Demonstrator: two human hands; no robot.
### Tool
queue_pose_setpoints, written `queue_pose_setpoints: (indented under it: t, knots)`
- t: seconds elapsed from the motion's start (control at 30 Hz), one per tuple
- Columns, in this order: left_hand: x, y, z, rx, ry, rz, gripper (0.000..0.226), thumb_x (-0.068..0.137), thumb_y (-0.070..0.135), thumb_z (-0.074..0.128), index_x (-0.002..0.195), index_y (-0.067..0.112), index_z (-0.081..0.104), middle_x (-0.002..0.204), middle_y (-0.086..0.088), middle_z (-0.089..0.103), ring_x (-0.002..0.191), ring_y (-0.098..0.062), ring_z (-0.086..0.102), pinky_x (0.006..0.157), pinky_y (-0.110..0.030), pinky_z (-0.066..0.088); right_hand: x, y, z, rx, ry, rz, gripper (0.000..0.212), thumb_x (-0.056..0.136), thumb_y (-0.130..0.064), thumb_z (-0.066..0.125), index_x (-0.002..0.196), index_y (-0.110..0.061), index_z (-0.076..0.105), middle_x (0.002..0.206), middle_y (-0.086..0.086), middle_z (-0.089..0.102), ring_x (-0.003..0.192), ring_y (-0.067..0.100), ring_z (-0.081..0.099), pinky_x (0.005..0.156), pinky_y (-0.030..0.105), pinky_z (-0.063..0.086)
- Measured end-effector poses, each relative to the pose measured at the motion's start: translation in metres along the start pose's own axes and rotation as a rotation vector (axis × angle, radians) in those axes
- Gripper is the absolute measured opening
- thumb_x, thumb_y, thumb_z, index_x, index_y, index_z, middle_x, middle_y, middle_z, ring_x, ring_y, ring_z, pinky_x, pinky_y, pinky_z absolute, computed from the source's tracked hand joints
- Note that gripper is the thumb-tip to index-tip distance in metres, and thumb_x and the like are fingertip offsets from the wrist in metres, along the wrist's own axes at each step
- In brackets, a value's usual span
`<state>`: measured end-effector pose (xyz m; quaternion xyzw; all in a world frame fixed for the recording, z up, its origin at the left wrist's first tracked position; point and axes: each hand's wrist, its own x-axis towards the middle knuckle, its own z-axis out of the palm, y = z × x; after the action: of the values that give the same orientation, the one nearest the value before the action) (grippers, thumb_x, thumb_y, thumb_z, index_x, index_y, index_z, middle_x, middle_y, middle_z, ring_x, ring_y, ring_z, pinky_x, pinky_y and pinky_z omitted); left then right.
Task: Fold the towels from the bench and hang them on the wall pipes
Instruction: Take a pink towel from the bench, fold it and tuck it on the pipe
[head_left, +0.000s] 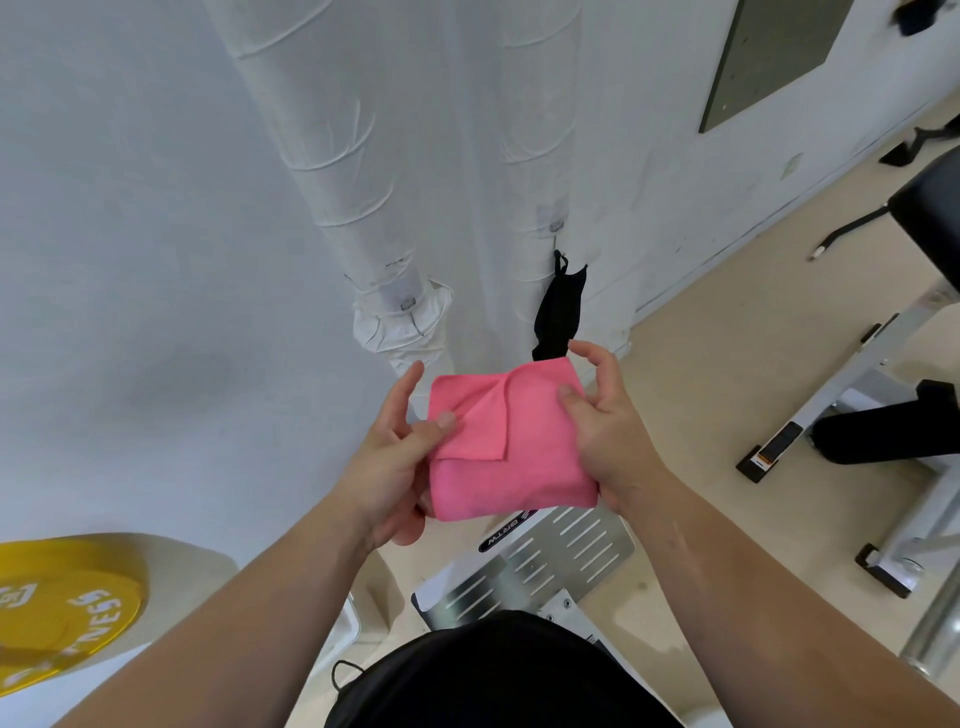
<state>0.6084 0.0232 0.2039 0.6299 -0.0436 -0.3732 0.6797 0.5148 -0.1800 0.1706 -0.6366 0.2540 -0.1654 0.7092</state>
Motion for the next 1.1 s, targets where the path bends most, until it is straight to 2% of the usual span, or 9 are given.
queue_pose_setpoints:
  t: [0.1, 0.23, 0.33, 0.43, 0.53, 0.7, 0.8, 0.93, 1.1]
  knots:
    - [-0.005, 0.003, 0.007, 0.095, -0.058, 0.012, 0.117, 0.062, 0.034, 0.088, 0.151, 0.061, 0.016, 0.105, -0.01, 0.071, 0.086, -0.036, 0.066, 0.054, -0.033, 0.052, -0.001, -0.002, 0.001, -0.021, 0.066, 0.033, 0.042, 0.101, -0.01, 0.048, 0.123, -0.046, 0.049, 0.078, -0.01, 0.056, 0.062, 0.012, 0.051, 0.06, 0.029, 0.043]
    - [-0.006, -0.001, 0.021, 0.366, -0.065, 0.107, 0.124, 0.078, -0.002, 0.082, 0.151, 0.063, 0.005, 0.139, -0.001, 0.058, 0.108, -0.035, 0.069, 0.067, -0.035, 0.061, -0.002, -0.004, 0.003, -0.026, 0.136, 0.073, 0.038, 0.095, -0.016, 0.051, 0.107, -0.052, 0.05, 0.096, 0.007, 0.06, 0.074, 0.023, 0.054, 0.069, 0.037, 0.048]
    - [-0.003, 0.0, 0.026, 0.349, 0.12, 0.147, 0.085, 0.097, 0.017, 0.064, 0.148, 0.066, 0.015, 0.111, -0.011, 0.072, 0.082, -0.038, 0.072, 0.063, -0.05, 0.059, -0.005, -0.007, 0.001, 0.008, 0.099, 0.068, 0.035, 0.089, -0.023, 0.057, 0.107, -0.053, 0.049, 0.089, 0.008, 0.057, 0.075, 0.024, 0.055, 0.069, 0.038, 0.047]
    - [0.0, 0.004, 0.028, 0.212, 0.28, 0.094, 0.059, 0.103, 0.03, 0.053, 0.146, 0.061, 0.029, 0.089, -0.014, 0.066, 0.065, -0.029, 0.059, 0.051, -0.039, 0.051, -0.015, -0.012, -0.002, 0.061, -0.122, 0.07, 0.043, 0.097, -0.009, 0.059, 0.113, -0.049, 0.052, 0.096, 0.001, 0.062, 0.082, 0.02, 0.061, 0.066, 0.037, 0.054]
    - [0.003, 0.005, 0.025, 0.169, 0.39, 0.119, 0.044, 0.106, 0.028, 0.048, 0.145, 0.048, 0.042, 0.085, 0.001, 0.063, 0.064, -0.016, 0.058, 0.044, -0.02, 0.051, -0.021, -0.011, -0.003, -0.013, -0.277, 0.076, 0.036, 0.098, -0.003, 0.056, 0.107, -0.035, 0.069, 0.119, 0.0, 0.065, 0.103, 0.021, 0.062, 0.088, 0.043, 0.056]
    - [-0.007, 0.002, 0.021, 0.176, 0.24, 0.109, 0.068, 0.1, 0.027, 0.063, 0.148, 0.061, 0.029, 0.089, -0.018, 0.061, 0.074, -0.032, 0.057, 0.058, -0.041, 0.052, -0.023, -0.009, -0.002, -0.008, -0.185, 0.112, 0.034, 0.1, -0.001, 0.052, 0.1, -0.022, 0.079, 0.115, -0.002, 0.069, 0.1, 0.016, 0.064, 0.085, 0.033, 0.056]
    - [-0.011, -0.005, 0.015, 0.319, 0.053, 0.104, 0.078, 0.078, 0.018, 0.082, 0.133, 0.063, 0.049, 0.096, -0.017, 0.058, 0.075, -0.038, 0.056, 0.061, -0.055, 0.042, -0.019, -0.008, -0.006, 0.065, -0.21, 0.125, 0.03, 0.096, -0.001, 0.062, 0.111, -0.023, 0.076, 0.121, 0.004, 0.067, 0.103, 0.023, 0.067, 0.083, 0.04, 0.061]
    - [-0.014, -0.002, 0.016, 0.602, 0.073, 0.121, 0.076, 0.072, 0.004, 0.081, 0.126, 0.052, 0.061, 0.096, -0.013, 0.06, 0.074, -0.027, 0.058, 0.066, -0.055, 0.052, -0.014, -0.006, -0.012, -0.069, -0.388, 0.073, 0.068, 0.073, -0.005, 0.087, 0.131, -0.031, 0.064, 0.132, 0.002, 0.058, 0.112, 0.021, 0.065, 0.087, 0.04, 0.061]
    - [-0.014, 0.003, 0.017, 0.948, 0.236, 0.245, 0.064, 0.072, 0.006, 0.081, 0.129, 0.031, 0.066, 0.096, 0.006, 0.07, 0.067, 0.001, 0.066, 0.066, -0.007, 0.049, 0.0, -0.002, -0.008, -0.539, -0.442, -0.08, 0.089, 0.067, -0.02, 0.093, 0.145, -0.029, 0.051, 0.135, 0.001, 0.053, 0.12, 0.016, 0.055, 0.102, 0.031, 0.047]
